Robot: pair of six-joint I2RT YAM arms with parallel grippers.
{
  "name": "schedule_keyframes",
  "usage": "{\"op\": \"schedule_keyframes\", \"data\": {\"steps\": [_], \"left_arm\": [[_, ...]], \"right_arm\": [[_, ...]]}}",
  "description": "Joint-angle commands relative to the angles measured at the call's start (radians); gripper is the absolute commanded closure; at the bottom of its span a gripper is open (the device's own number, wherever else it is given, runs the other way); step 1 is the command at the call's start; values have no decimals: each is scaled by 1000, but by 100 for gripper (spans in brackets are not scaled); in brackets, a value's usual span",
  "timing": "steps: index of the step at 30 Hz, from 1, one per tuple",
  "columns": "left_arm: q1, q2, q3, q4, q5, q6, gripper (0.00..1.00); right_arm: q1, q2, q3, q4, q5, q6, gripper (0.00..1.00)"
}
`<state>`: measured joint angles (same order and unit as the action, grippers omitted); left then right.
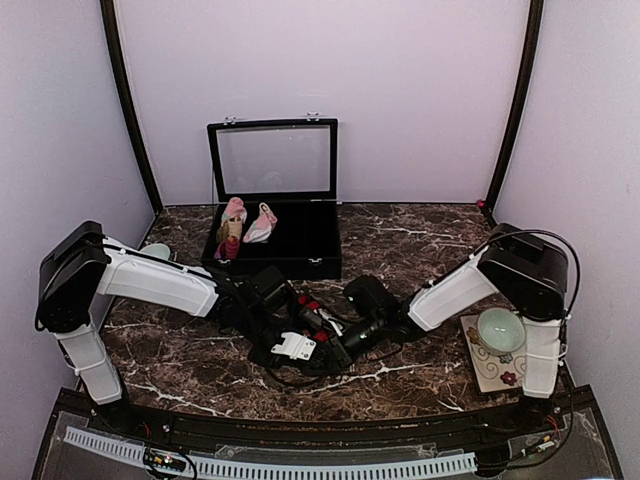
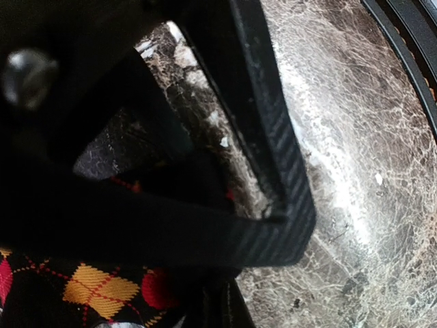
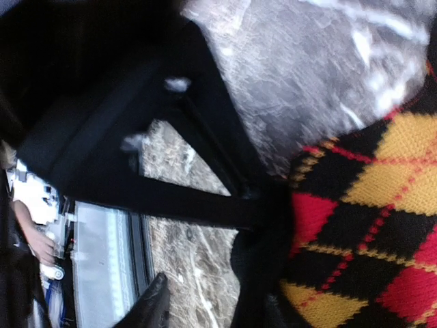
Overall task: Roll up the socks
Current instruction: Pick up the sock from the center of the board.
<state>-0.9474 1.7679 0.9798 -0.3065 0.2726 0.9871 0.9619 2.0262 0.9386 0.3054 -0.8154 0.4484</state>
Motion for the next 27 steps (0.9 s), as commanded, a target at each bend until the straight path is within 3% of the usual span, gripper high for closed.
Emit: {"op": "schedule_keyframes", "data": {"steps": [1,12,18,19,20,21,27], "left_arm": [[20,38,-20,-139,-23,-34,100],[64,51,7,-239,59,-68,100],[104,77,65,-312,164,-109,100],[113,87,83,-333,187,-115,100],[122,100,100,-356,211,-120,100],[130,115,120,-385,237,-122,100],[191,225,264,-542,399,-153,100]], "right_arm": [[-14,-23,-80,-261,280,-39,52],[-6,-331,-251,-266,594,-114,51],[129,-568,-401,-69,904,-242,53],[167,-599,-425,-29,976,-287,43],[197,-619,-440,0,1014,-328,9],[219,-629,-439,4,1045,-361,2],[328,-561,-333,-81,1135,-445,0]]}}
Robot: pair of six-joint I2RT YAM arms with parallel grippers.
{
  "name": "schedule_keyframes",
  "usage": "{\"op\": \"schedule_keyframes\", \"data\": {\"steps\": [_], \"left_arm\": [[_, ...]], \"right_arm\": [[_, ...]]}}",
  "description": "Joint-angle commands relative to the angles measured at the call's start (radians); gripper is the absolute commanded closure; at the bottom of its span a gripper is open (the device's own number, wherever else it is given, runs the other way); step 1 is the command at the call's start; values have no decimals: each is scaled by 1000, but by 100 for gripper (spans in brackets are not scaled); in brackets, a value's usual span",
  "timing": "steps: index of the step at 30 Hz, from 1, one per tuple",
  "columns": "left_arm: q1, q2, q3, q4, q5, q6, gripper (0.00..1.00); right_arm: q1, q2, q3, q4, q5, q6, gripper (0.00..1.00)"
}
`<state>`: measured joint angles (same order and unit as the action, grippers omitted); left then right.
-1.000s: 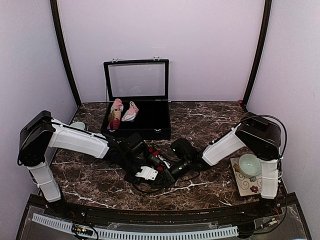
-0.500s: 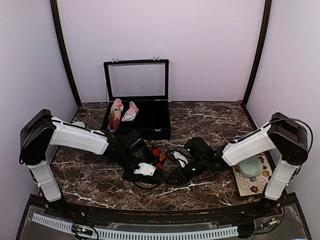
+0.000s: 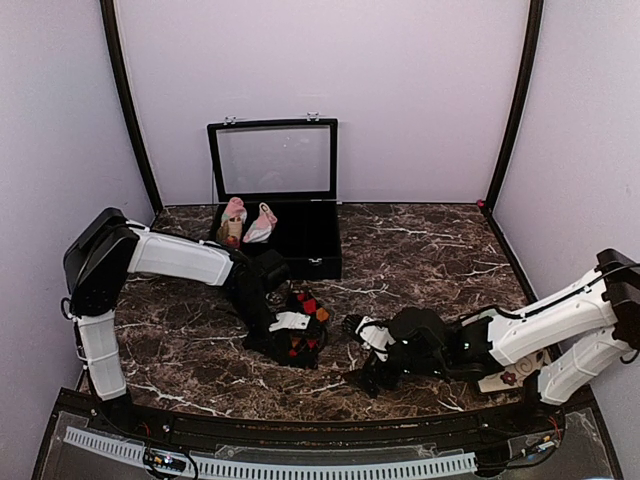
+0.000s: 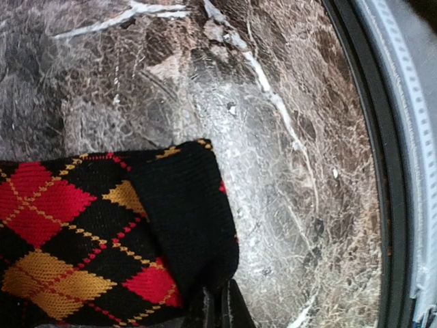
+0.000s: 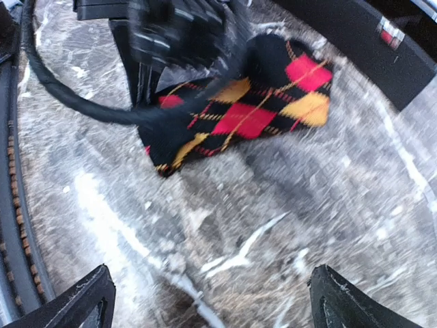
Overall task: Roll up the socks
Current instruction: Pick up the sock from the center of the board.
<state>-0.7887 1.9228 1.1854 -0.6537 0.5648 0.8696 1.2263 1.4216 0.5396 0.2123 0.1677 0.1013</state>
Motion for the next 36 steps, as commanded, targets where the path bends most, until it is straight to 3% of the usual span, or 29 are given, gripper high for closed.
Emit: {"op": "schedule_keyframes", "data": {"steps": [1,8,12,15,19,22,24,25,26,29,31,36], "left_arm": [[42,98,78,-216,123,-41,100],[61,178,123,-258,125,-61,100],[63,195,137,-264,114,-71,100],[62,207,153,-276,110,-76,100],[64,222,166,-293,111,-73,100],[64,225,165,-290,110,-80,100],[64,226,166,-287,116,-83,100],[63,227,169,-285,118,-86,100],[65,228,171,-286,118,-88,100],[65,229,177,-293,123,-91,100],[68,232,175,-292,132,-94,100],[73,243,179,-301,154,-92,100]], "right_arm": [[90,62,89,5,166,-107,0],[202,226,246,-79,444,-144,2],[156,105,175,31,641,-8,0],[67,-11,111,82,551,51,0],[44,-61,48,116,482,-11,0],[27,-57,63,17,676,76,0],[0,-110,47,-13,849,191,0],[-33,-147,38,-47,857,288,0],[-51,-189,11,-29,808,314,0],[-92,-294,-114,188,473,165,1],[-89,-325,-166,277,257,66,10],[4,-255,-157,319,61,-107,29]]}}
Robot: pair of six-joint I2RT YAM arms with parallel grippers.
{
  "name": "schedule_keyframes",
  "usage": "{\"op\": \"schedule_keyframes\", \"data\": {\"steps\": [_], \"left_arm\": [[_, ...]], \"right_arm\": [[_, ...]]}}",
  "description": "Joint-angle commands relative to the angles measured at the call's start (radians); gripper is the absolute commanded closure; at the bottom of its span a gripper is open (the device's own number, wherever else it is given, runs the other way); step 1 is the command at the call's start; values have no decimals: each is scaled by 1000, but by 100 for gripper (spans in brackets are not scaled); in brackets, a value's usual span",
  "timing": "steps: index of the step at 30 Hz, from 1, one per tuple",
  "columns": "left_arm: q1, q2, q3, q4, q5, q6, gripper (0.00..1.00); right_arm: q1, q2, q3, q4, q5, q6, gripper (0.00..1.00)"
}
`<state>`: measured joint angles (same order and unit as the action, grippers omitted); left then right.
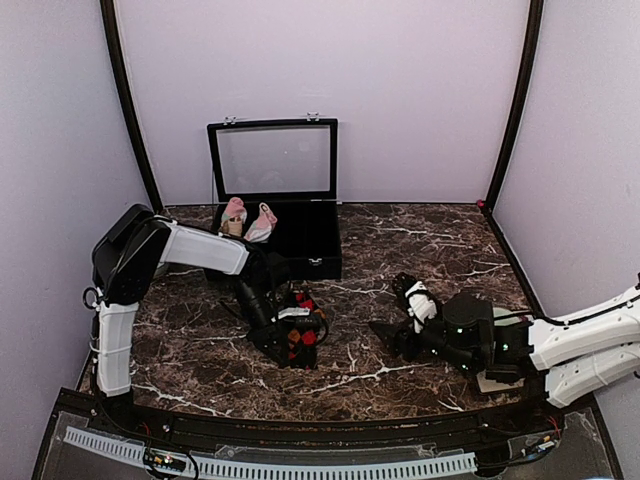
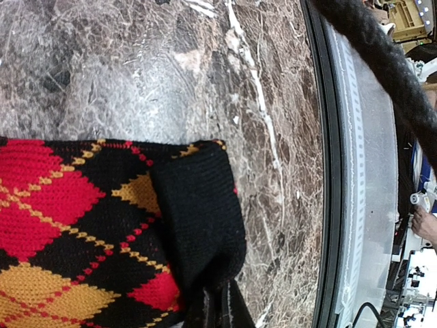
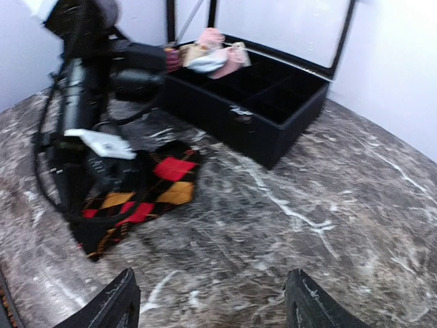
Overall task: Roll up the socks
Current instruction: Pick up the sock from the center of the board.
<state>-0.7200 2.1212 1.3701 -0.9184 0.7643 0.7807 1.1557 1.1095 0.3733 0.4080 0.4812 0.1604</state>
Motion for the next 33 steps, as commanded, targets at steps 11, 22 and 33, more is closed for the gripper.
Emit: {"op": "schedule_keyframes", "data": {"steps": [11,22,33], "left_arm": [[18,82,31,-84,6,12,100],[20,88,26,-101,-2,38,100],[21,89,24,-109,-10,49,100]], "right_arm": [[241,551,311,124,-417,-415,41],[154,739,440,116,-458,-560,49],[97,805,444,113,-481,-584,56]]}}
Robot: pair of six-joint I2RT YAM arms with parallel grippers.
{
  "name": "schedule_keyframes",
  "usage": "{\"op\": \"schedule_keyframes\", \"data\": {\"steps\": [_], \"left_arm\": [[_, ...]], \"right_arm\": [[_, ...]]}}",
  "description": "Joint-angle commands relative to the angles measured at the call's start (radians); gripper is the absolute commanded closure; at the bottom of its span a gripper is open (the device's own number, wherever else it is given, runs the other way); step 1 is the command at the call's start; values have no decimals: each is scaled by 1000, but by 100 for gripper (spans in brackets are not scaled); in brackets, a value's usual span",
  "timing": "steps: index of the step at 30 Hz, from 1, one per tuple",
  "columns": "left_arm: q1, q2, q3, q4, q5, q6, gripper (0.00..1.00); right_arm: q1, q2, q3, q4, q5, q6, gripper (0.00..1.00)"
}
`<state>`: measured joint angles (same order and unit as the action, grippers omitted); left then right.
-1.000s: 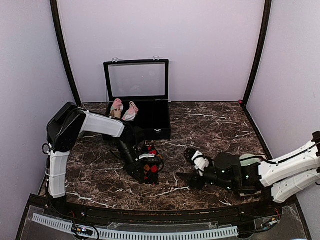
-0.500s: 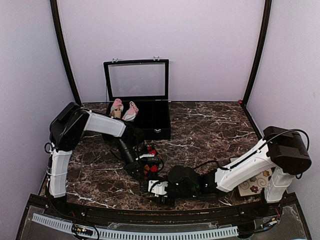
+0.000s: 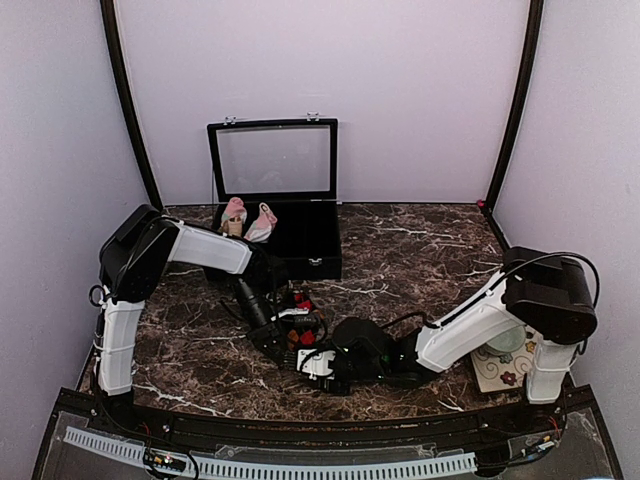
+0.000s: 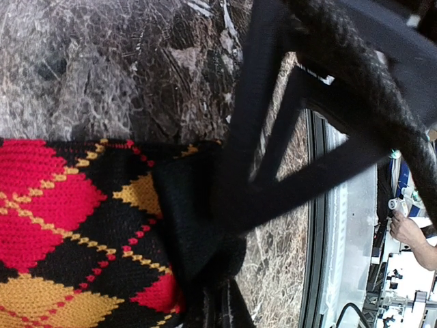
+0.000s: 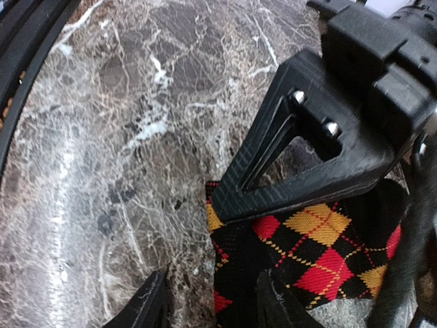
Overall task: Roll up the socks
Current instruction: Pick up the sock from the center of the board.
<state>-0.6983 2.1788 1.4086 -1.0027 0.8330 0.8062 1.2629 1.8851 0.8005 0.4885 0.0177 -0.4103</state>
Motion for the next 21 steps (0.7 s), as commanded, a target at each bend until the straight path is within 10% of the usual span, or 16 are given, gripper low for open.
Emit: {"op": "schedule_keyframes", "data": {"steps": [1,21], "left_arm": [[-1,31,-16,-25,-78,25,100],[0,0,-29,-34,-78,51,90]], "right_arm": [[-12,36,18,33,-18,-13,56],[-60,141,75,-148,-77,77,97]]}}
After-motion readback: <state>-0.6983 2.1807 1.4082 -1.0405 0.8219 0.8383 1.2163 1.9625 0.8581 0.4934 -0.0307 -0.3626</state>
